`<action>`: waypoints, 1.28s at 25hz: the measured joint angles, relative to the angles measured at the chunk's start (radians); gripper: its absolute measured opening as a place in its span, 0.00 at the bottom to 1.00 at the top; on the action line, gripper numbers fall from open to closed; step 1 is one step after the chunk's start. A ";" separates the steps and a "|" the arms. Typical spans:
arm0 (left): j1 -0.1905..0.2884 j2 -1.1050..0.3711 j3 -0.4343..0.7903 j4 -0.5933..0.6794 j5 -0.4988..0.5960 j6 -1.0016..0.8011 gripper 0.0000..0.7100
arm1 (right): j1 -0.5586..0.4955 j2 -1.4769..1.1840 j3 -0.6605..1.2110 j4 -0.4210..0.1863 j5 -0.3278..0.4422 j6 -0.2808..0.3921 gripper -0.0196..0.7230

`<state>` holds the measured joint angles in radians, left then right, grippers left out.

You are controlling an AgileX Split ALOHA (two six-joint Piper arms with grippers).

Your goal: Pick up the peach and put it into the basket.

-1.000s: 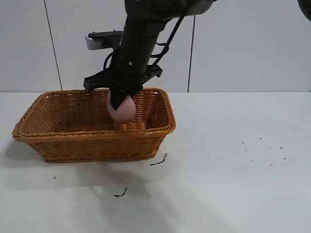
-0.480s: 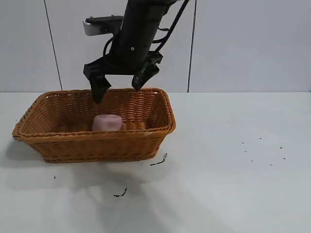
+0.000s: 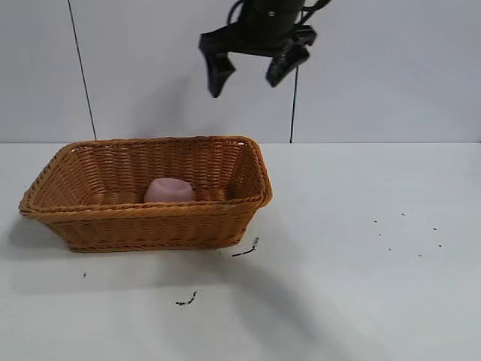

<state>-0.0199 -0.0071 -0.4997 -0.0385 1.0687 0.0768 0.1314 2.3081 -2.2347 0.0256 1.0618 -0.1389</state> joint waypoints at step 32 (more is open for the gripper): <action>0.000 0.000 0.000 0.000 0.000 0.000 0.97 | -0.151 -0.587 0.536 0.078 0.152 -0.020 0.95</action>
<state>-0.0199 -0.0071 -0.4997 -0.0385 1.0687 0.0768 -0.0193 1.7206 -1.6985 0.1034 1.2141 -0.1587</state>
